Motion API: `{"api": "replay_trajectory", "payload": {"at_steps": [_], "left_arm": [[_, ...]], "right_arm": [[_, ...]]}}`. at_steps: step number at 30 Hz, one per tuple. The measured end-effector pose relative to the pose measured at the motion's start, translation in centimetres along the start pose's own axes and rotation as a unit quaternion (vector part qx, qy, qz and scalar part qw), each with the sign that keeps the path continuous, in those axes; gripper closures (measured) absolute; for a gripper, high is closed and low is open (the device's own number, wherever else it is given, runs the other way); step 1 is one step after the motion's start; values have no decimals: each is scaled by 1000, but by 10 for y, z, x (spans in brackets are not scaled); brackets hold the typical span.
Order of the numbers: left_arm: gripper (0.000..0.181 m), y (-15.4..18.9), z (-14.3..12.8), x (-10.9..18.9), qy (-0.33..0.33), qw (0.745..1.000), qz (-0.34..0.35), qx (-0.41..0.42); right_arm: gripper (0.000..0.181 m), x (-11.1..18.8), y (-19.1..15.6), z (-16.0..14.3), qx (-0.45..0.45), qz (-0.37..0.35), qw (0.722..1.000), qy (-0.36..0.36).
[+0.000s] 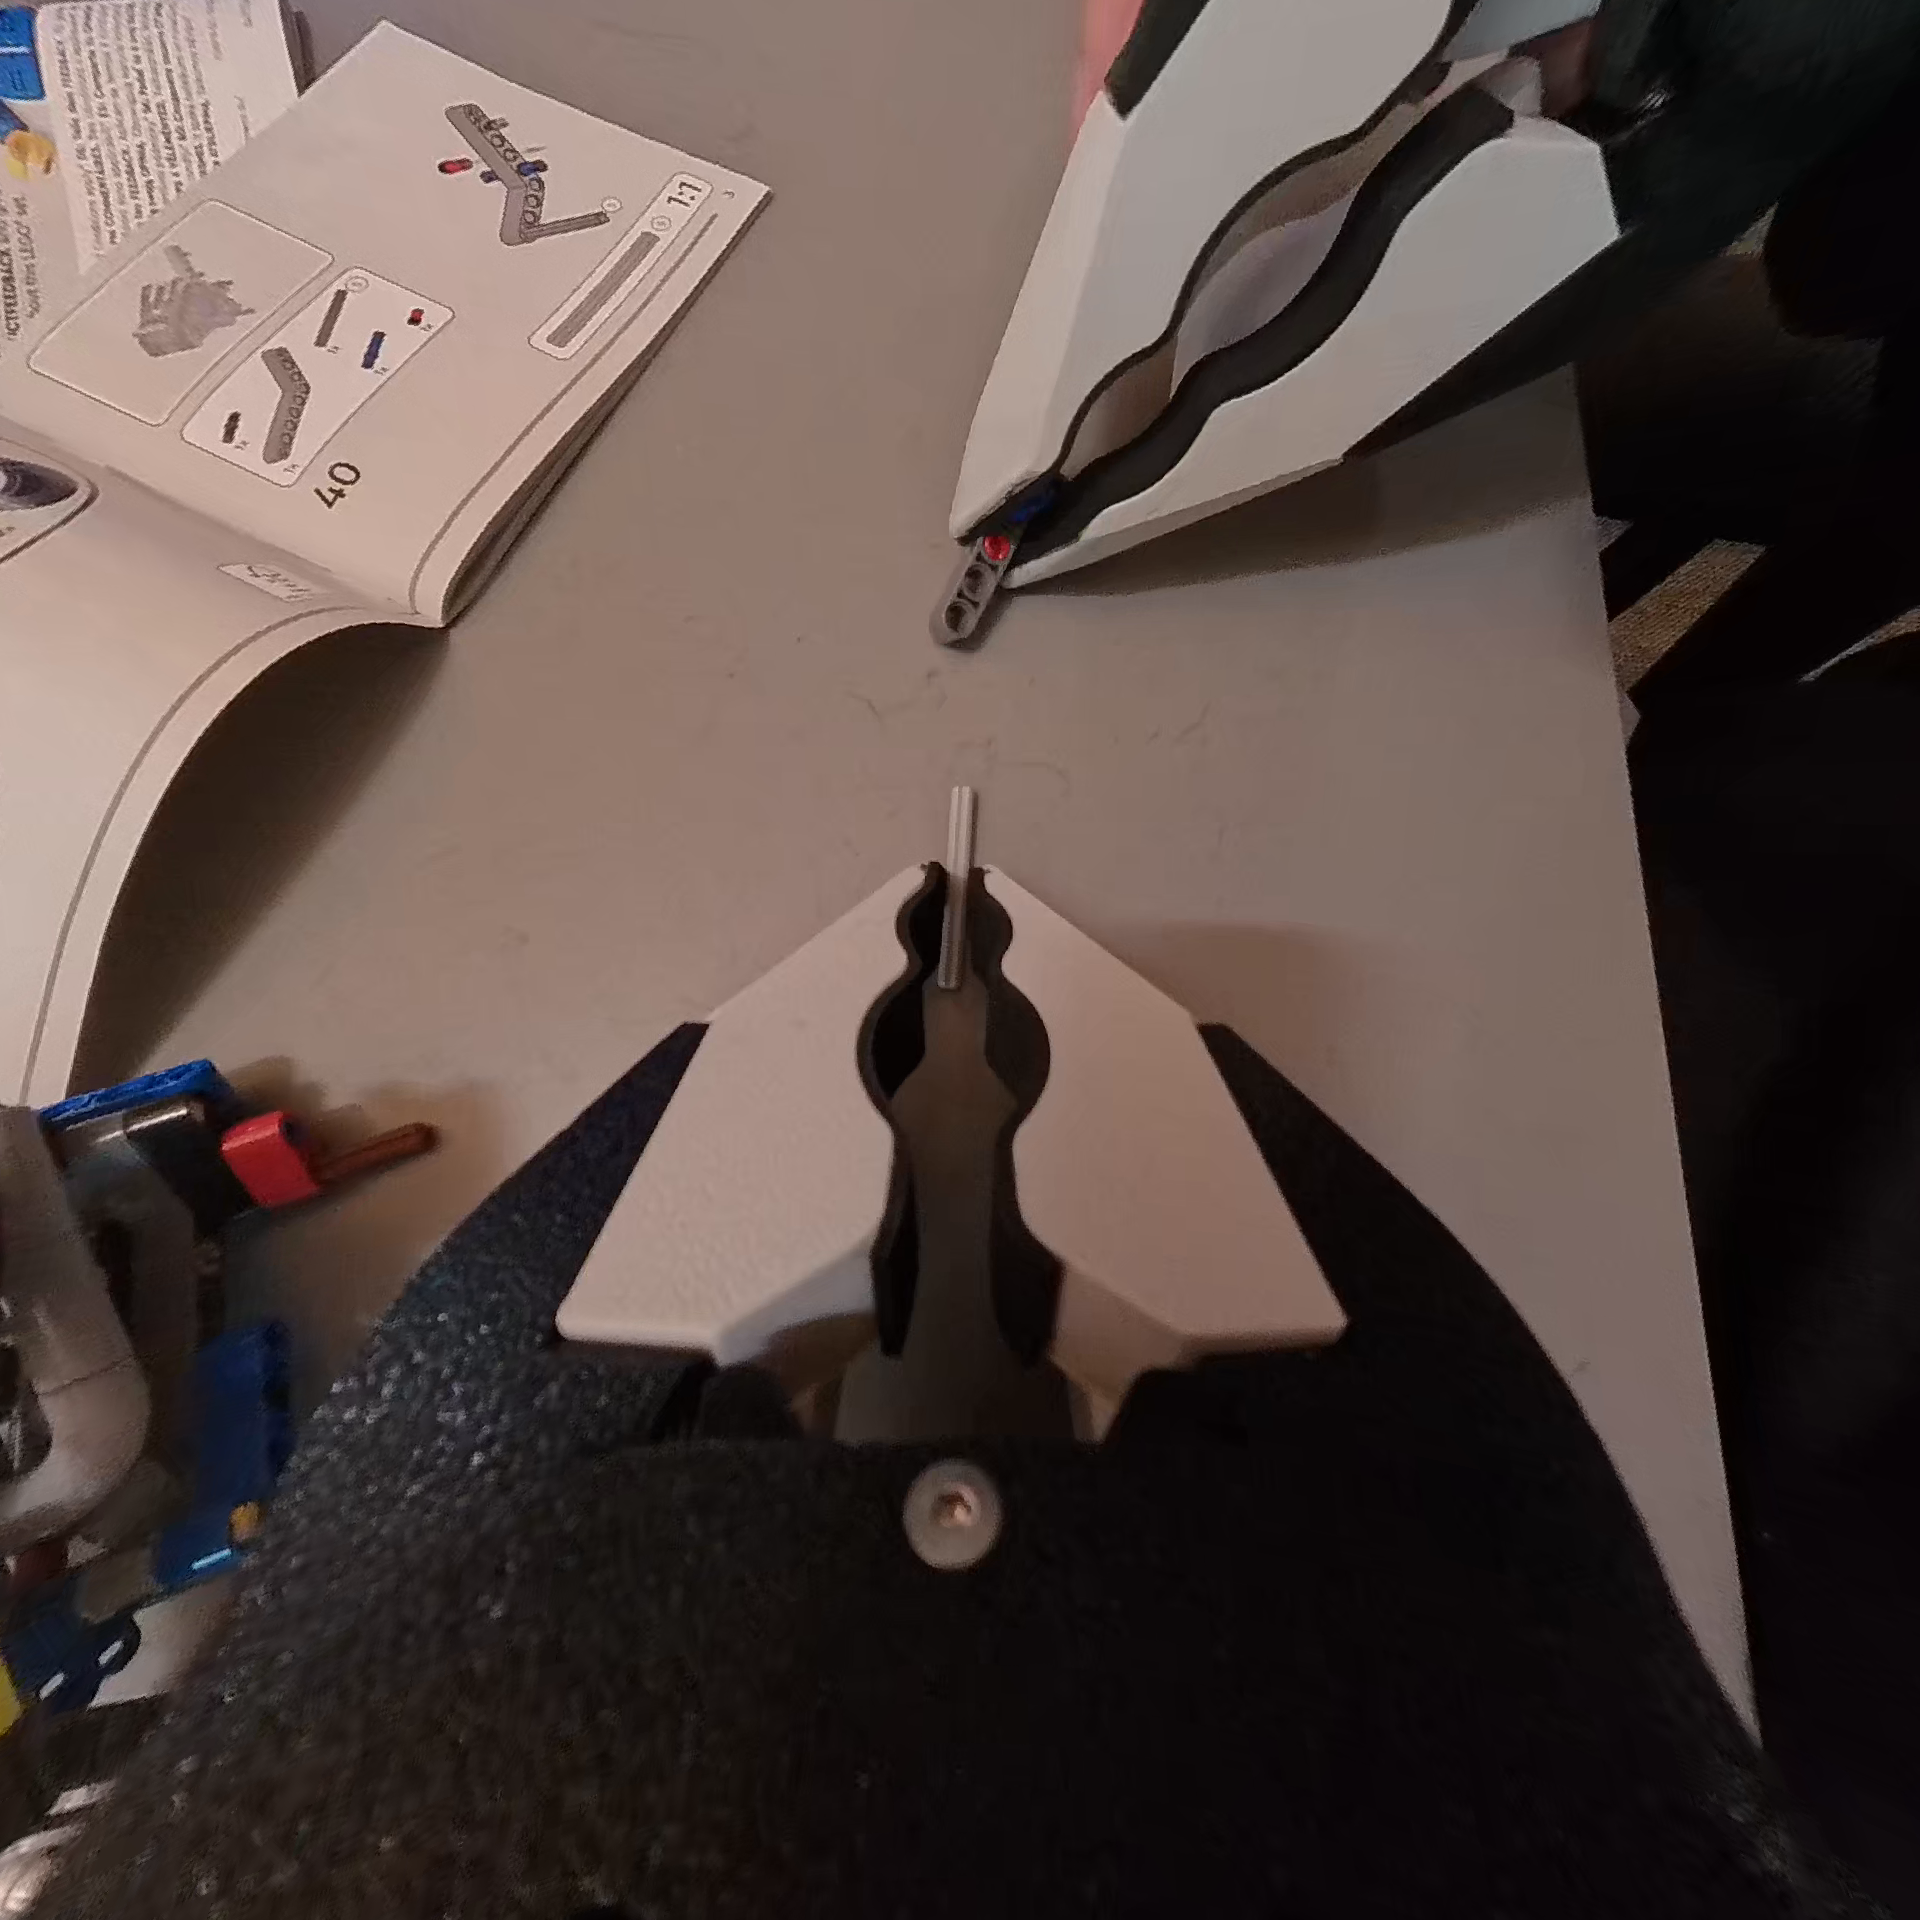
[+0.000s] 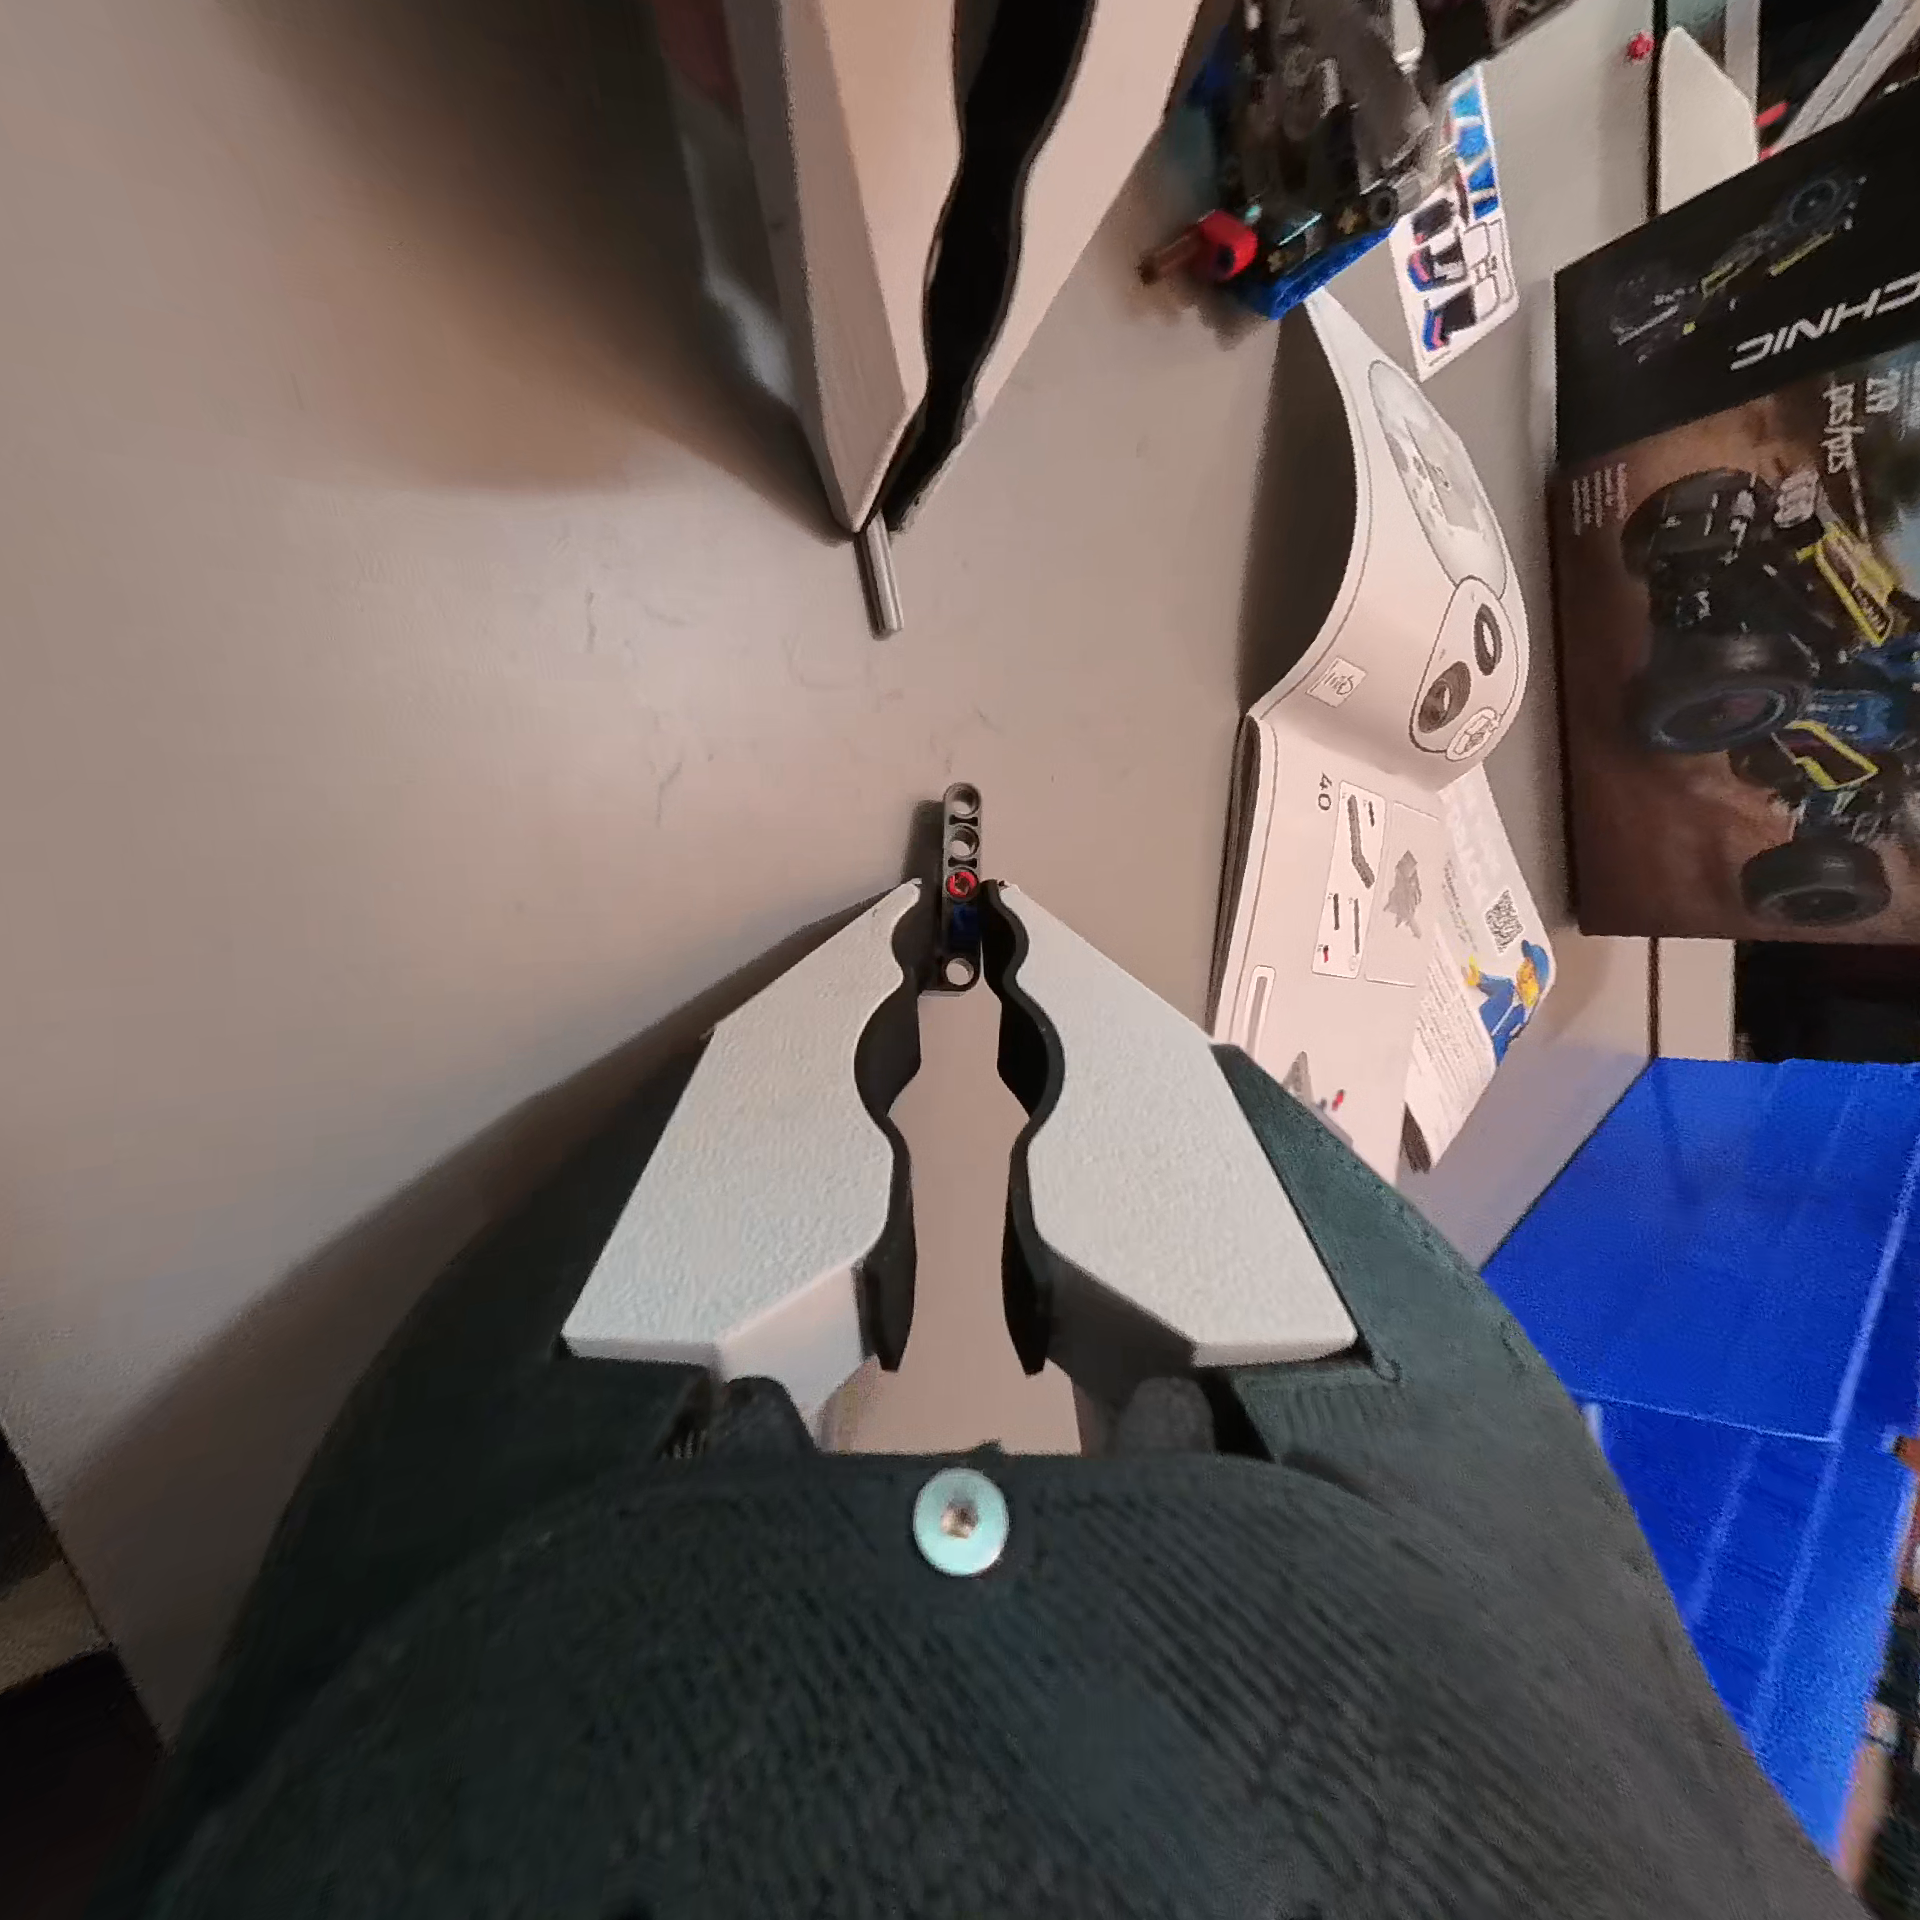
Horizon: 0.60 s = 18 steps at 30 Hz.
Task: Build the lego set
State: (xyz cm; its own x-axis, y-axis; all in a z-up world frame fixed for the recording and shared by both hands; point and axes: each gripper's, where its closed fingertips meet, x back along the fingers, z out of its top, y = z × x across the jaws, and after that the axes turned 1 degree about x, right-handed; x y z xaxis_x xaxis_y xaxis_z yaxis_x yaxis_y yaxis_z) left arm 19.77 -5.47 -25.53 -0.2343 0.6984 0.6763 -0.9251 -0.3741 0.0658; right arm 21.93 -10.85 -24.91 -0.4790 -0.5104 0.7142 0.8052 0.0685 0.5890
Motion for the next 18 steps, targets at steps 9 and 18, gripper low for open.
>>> {"api": "replay_trajectory", "payload": {"at_steps": [9,18], "left_arm": [[179,-1,0,1,0,1000,4,3],[171,-2,11,14,44,999,10,10]], "right_arm": [[176,-3,5,6,-149,6,987,55],[175,16,37,15,-315,-26,934,169]]}}
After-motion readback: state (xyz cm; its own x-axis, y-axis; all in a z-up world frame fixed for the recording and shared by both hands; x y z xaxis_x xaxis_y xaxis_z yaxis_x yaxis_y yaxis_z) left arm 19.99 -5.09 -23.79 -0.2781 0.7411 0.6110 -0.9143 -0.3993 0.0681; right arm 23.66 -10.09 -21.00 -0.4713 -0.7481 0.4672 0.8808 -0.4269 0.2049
